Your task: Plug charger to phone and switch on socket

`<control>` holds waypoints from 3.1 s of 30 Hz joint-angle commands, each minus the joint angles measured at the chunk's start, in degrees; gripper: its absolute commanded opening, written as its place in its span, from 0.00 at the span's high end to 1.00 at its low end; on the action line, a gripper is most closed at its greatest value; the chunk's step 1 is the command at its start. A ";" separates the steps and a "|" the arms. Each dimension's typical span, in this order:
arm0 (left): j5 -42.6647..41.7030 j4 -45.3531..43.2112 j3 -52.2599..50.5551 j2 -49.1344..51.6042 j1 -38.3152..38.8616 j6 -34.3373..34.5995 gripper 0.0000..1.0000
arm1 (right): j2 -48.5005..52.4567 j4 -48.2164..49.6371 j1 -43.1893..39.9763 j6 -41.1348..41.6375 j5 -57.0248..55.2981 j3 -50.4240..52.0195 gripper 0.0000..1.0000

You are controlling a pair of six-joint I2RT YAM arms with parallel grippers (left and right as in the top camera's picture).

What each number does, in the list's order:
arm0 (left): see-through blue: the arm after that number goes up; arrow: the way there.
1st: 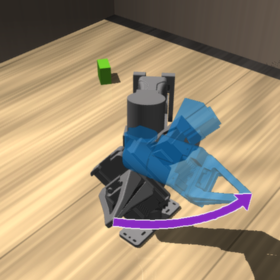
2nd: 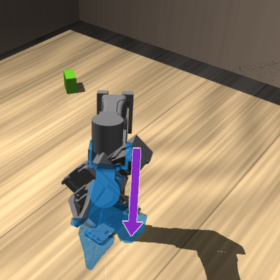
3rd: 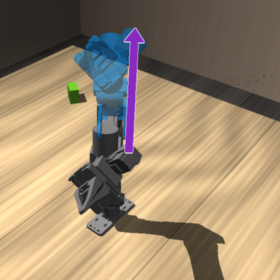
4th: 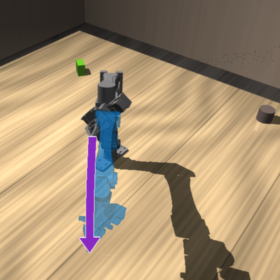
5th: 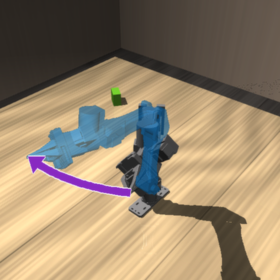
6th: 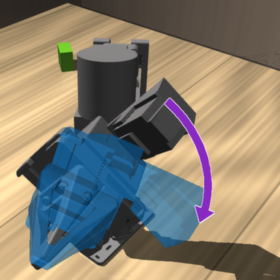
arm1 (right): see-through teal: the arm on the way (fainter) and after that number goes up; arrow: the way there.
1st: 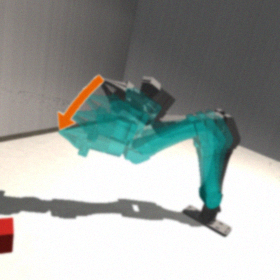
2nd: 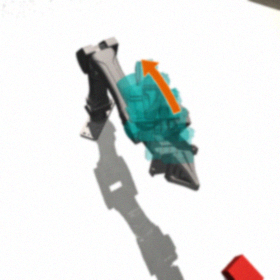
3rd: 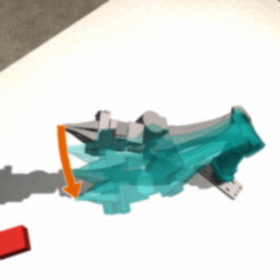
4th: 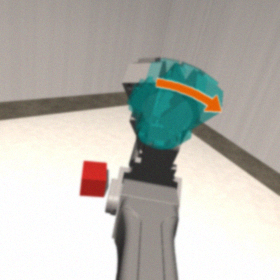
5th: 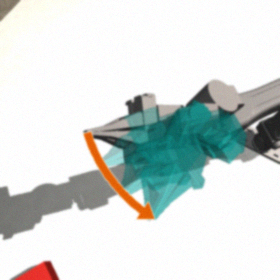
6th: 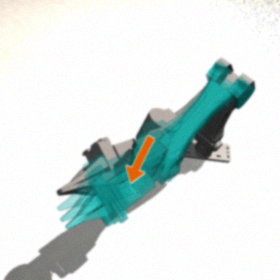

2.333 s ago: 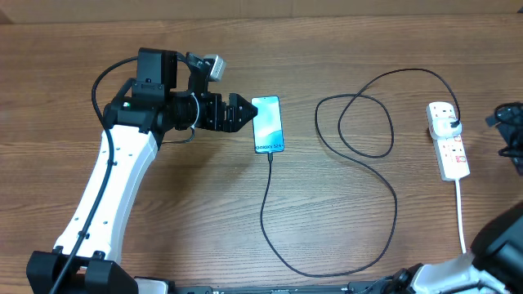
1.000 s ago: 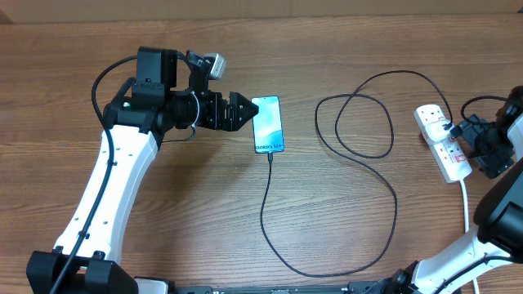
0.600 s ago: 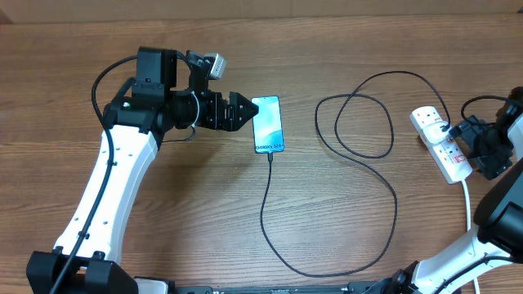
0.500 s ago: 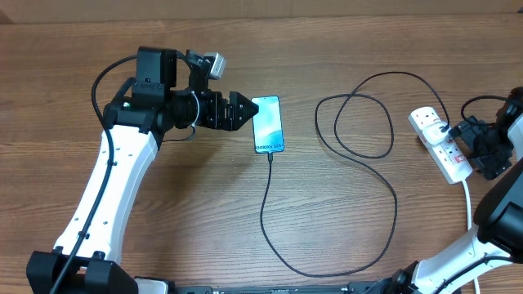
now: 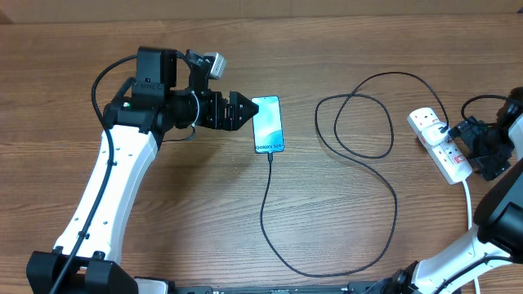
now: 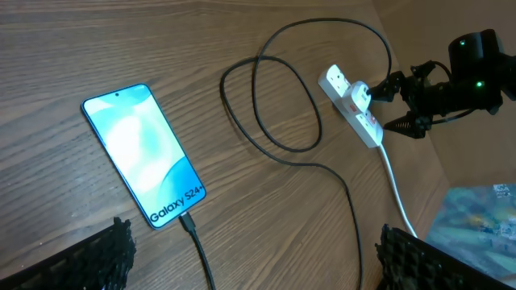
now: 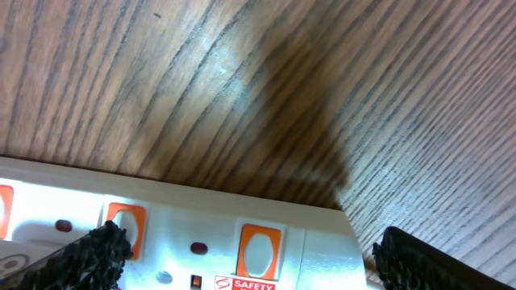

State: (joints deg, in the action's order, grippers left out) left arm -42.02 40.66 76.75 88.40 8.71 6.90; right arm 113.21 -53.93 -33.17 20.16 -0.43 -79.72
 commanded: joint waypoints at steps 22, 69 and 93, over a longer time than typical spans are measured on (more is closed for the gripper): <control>0.70 -0.42 0.55 -1.62 0.33 -0.04 0.00 | 0.24 0.20 1.07 -0.66 4.96 3.21 0.00; 2.71 0.00 0.55 -1.53 0.33 0.85 0.00 | -12.07 -9.25 6.54 -2.16 1.99 3.15 0.00; 11.56 -0.37 0.55 -1.53 0.33 -2.23 0.00 | -25.00 -9.75 7.96 -3.50 0.09 7.72 0.00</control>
State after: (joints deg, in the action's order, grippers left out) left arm -31.14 40.71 76.75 88.40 8.71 5.96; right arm 87.74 -64.03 -26.72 16.05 0.45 -74.89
